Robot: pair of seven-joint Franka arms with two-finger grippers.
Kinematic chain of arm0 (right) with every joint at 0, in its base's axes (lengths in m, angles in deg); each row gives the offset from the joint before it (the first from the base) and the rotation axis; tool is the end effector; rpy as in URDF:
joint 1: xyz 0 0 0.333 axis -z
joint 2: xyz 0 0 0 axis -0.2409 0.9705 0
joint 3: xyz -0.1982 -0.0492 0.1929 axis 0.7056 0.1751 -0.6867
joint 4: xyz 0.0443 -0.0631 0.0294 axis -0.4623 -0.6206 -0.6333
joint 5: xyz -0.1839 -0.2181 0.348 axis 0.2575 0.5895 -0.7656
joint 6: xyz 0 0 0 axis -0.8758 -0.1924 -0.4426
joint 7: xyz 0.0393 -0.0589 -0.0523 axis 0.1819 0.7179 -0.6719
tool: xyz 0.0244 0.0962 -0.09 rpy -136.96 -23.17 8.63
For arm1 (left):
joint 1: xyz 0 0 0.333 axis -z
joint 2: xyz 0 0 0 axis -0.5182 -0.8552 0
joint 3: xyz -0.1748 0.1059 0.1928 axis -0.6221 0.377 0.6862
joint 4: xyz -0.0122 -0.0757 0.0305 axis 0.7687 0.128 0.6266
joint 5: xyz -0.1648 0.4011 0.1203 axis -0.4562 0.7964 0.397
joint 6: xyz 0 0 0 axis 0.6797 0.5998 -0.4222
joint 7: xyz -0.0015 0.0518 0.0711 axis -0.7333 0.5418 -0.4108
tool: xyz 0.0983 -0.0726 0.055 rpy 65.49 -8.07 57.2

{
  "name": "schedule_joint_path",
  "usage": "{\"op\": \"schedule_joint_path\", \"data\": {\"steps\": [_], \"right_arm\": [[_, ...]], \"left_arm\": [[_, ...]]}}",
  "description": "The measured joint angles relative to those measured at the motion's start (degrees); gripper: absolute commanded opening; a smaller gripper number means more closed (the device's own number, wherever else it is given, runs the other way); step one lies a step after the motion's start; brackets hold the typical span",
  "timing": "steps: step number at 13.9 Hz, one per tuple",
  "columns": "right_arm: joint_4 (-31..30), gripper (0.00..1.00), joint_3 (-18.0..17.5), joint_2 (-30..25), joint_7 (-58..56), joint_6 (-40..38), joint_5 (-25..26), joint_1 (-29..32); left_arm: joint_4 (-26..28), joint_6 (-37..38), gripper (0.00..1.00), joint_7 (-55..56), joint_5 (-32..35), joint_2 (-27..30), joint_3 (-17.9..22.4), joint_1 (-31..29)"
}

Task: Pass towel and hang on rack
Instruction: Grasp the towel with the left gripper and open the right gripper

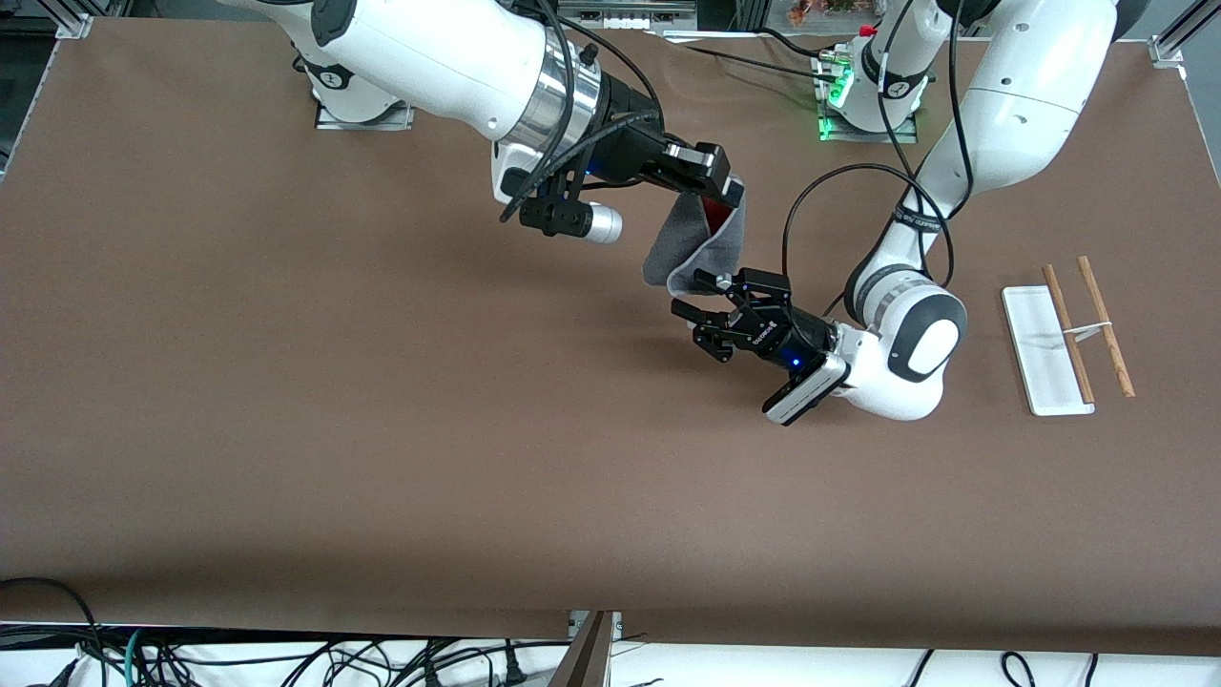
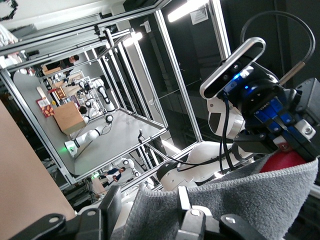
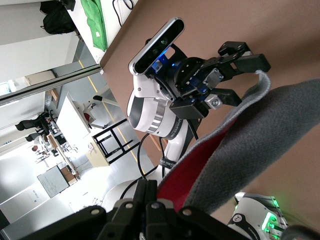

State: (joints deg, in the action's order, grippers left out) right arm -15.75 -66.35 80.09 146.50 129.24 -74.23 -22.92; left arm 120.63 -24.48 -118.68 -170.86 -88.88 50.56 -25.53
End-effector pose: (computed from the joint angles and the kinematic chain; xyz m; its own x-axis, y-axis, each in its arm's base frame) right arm 0.5798 0.5570 0.6001 0.8807 -0.3105 -0.3578 -0.4729 -0.5300 -0.7039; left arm 0.6463 -0.3012 0.2551 0.9129 -0.0805 0.4001 -0.3277 0.4397 0.8362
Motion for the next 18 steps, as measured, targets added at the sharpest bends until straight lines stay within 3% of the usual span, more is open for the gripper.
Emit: {"op": "schedule_joint_path", "data": {"steps": [9,10,12,13,18], "right_arm": [[0.0,0.0,0.0,0.0,0.01,0.0,0.0,0.0],[0.0,0.0,0.0,0.0,0.01,0.0,0.0,0.0],[0.0,0.0,0.0,0.0,0.01,0.0,0.0,0.0],[0.0,0.0,0.0,0.0,0.01,0.0,0.0,0.0],[0.0,0.0,0.01,0.0,0.02,0.0,0.0,0.0]], "left_arm": [[-1.59,3.48,0.52,10.7,0.05,-0.87,0.36,-1.87],[-1.36,3.94,0.47,10.7,0.07,-1.02,0.33,-1.76],[-1.11,4.23,0.08,10.72,0.07,-1.27,0.25,-1.26],[-1.04,4.52,0.0,10.87,0.07,-1.29,0.24,-1.11],[-0.84,5.86,0.0,11.53,0.07,-1.3,0.3,-1.13]]}}
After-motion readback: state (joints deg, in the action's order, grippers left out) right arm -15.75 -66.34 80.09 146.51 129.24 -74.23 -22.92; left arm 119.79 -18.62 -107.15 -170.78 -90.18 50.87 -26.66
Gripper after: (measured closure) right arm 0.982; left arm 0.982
